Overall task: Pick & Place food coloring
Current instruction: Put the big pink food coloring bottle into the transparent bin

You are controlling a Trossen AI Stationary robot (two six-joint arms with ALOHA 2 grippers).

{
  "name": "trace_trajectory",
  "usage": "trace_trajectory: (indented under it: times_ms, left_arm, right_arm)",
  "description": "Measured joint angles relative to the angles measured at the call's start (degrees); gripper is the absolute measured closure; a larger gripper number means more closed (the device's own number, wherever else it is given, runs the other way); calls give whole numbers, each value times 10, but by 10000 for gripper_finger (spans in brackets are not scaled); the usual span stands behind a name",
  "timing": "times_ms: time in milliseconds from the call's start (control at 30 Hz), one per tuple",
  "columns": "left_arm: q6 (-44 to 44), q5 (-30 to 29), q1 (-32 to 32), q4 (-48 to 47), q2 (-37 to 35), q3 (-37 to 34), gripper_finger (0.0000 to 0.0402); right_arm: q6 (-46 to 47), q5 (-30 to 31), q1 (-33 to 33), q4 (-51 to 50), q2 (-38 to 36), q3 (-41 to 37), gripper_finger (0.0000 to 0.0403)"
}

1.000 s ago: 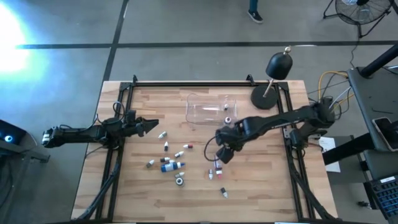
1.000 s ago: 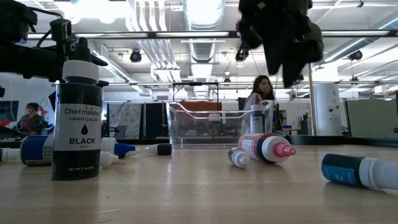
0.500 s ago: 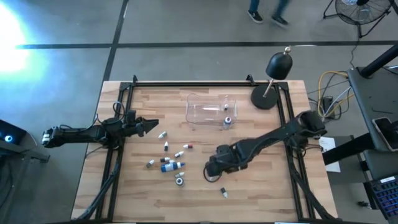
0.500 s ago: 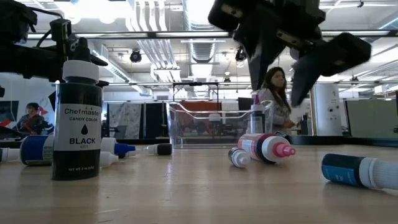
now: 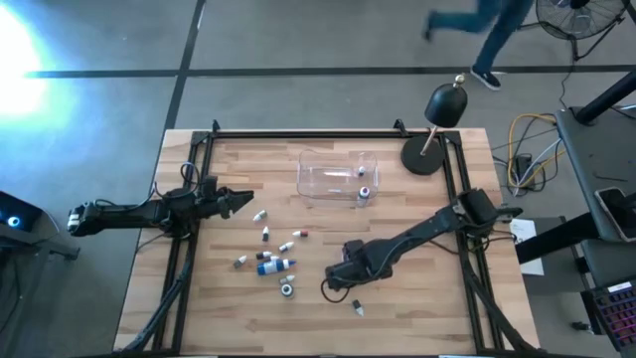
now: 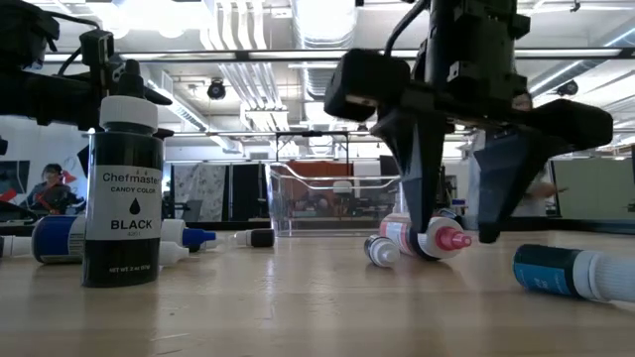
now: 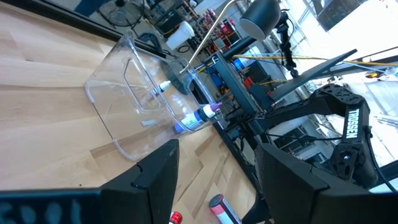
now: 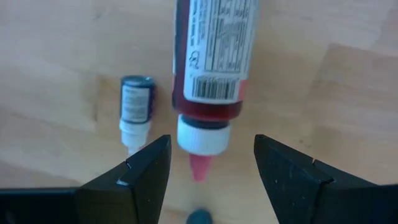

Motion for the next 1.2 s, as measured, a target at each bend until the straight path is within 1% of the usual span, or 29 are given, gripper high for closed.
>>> trace_trajectory:
  times_ms: [167, 267, 400, 533, 1100, 1200]
  left_arm:
    - [0, 0, 0, 0, 0, 0, 216]
    - [0, 0, 0, 0, 0, 0, 216]
    - [0, 0, 0, 0, 0, 0, 216]
    - [0, 0, 0, 0, 0, 0, 216]
    - [-1, -1, 0, 4, 0, 0, 216]
    - [-2, -3, 0, 12, 0, 0, 216]
  right_arm:
    - [8, 35, -2, -4, 7, 10, 183]
    - [2, 33, -5, -1, 7, 13, 192]
    - [-2, 19, -5, -1, 7, 13, 214]
    - [1, 18, -5, -1, 7, 13, 232]
    - [-6, 19, -10, 1, 7, -10, 232]
    - [-26, 13, -10, 2, 7, -9, 244]
